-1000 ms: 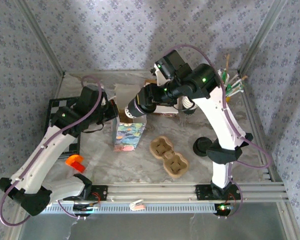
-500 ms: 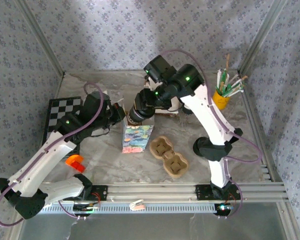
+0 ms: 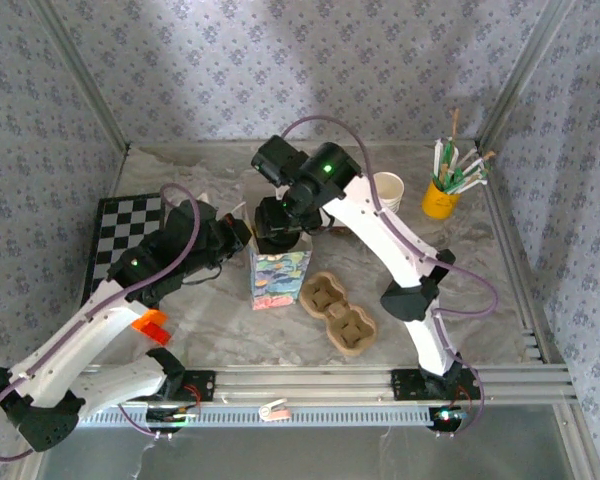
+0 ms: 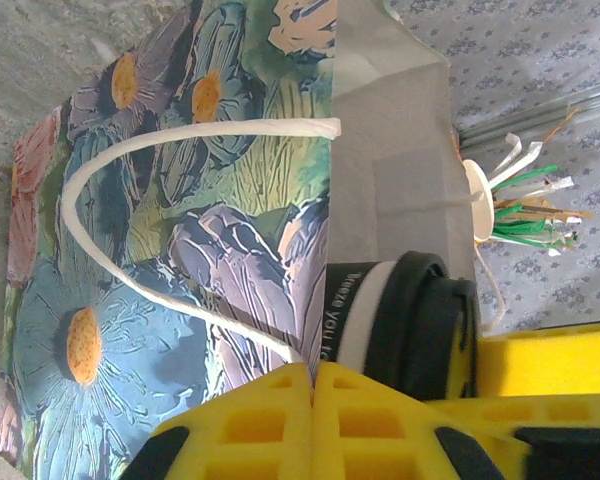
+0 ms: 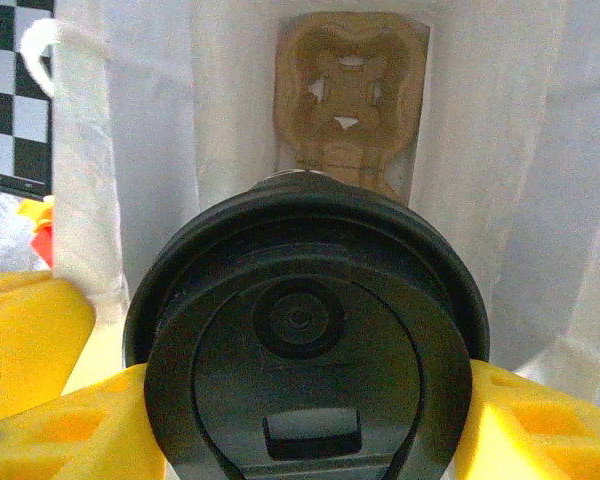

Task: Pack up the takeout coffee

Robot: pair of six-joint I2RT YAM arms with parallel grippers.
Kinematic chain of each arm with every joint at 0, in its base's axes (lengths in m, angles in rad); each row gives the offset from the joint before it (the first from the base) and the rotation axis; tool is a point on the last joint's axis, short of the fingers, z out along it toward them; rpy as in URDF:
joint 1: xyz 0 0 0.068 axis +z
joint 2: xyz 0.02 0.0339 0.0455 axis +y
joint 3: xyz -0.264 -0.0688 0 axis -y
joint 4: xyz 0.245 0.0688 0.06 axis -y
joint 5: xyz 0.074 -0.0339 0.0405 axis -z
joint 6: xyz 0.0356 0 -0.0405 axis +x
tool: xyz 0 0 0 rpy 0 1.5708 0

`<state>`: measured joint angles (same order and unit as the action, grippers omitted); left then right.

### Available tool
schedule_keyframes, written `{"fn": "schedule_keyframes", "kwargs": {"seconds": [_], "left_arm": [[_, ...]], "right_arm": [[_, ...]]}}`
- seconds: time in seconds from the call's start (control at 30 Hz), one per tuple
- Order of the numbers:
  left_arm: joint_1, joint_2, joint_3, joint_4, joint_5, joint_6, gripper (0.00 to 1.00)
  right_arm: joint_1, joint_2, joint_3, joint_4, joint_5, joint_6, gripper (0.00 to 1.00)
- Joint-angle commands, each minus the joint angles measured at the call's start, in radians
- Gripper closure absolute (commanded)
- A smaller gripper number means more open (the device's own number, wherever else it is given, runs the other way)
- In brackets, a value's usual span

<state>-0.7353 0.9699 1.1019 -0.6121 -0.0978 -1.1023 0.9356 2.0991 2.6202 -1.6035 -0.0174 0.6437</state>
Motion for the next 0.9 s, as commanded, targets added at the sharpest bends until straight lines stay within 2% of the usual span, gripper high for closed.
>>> {"fn": "schedule_keyframes", "kwargs": {"seconds": [0.0,0.87], "left_arm": [[-0.007,-0.021,-0.004,0.042,-0.017,-0.020,1.00],[-0.006,-0.080,-0.057,0.016,-0.061,-0.010,1.00]], "right_arm": [[0.015,0.027,-0.003,-0.150,0.051,0.010,0.37],[0.043,0.138,-0.043,-0.194,0.123,0.002,0.38]]}}
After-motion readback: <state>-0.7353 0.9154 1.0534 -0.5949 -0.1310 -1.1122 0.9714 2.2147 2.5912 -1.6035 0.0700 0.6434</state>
